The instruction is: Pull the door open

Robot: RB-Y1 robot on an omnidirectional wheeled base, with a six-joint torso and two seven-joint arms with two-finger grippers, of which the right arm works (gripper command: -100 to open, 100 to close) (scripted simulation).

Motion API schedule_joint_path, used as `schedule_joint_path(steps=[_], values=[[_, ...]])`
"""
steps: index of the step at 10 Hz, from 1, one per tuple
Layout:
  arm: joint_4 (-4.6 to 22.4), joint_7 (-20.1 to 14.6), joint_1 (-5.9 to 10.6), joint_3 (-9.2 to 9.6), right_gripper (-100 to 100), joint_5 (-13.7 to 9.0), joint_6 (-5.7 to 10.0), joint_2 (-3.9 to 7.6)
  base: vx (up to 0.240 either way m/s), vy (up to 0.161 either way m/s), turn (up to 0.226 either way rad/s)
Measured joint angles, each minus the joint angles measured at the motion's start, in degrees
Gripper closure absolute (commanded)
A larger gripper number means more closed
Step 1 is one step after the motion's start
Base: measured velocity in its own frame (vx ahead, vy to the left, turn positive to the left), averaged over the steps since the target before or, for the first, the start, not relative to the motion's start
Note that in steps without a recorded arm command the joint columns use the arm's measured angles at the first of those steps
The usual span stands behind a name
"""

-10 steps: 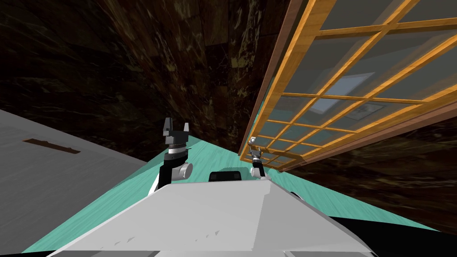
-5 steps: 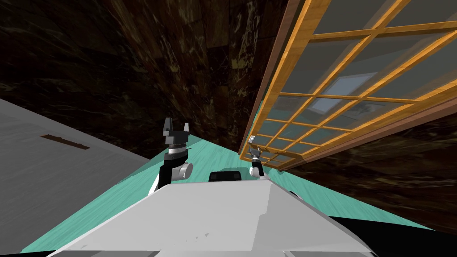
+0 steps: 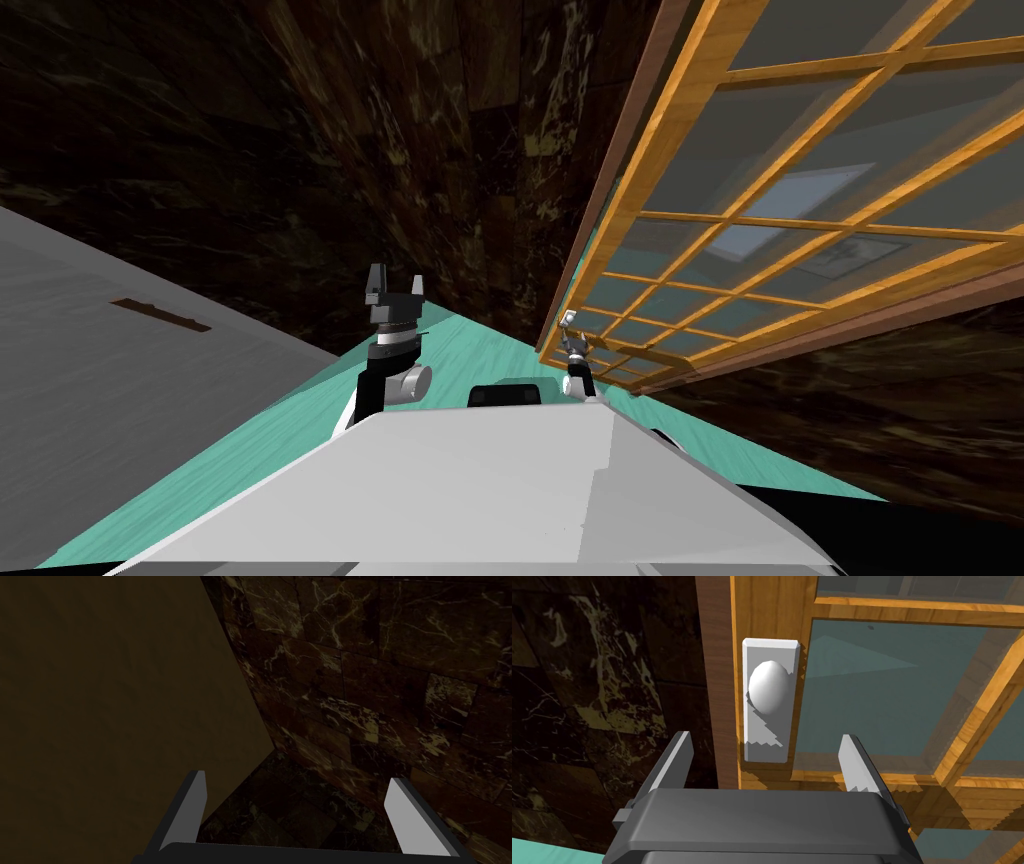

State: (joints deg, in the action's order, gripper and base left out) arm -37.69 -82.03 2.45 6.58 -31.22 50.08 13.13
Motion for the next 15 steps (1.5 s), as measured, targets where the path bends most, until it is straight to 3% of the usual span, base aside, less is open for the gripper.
schedule_joint_path(steps=[1, 2, 4, 6, 7, 13, 15], values=[[-0.3, -0.74, -0.69, -0.22, -100, -0.2, 0.13, 0.86, 0.195, -0.011, 0.105], [-3.23, -0.65, -2.6, -0.72, -100, -0.56, -0.85, 1.52, 0.13, -0.006, 0.025], [-1.03, -1.62, -1.84, -0.65, -100, -0.54, 0.15, 1.91, 0.1, 0.008, 0.051], [1.45, -3.72, -1.78, -0.89, -100, -0.8, 1.62, 3.45, 0.16, -0.026, 0.071], [1.71, -4.03, -1.68, -0.9, 100, -0.81, 1.9, 3.53, -0.019, 0.005, -0.018], [1.53, -3.7, -1.82, -0.87, 100, -0.79, 1.48, 3.47, -0.031, 0.001, 0.014], [1.35, -4.95, -1.93, 0.02, 100, -0.33, 1.77, 4.34, -0.175, -0.022, 0.076]])
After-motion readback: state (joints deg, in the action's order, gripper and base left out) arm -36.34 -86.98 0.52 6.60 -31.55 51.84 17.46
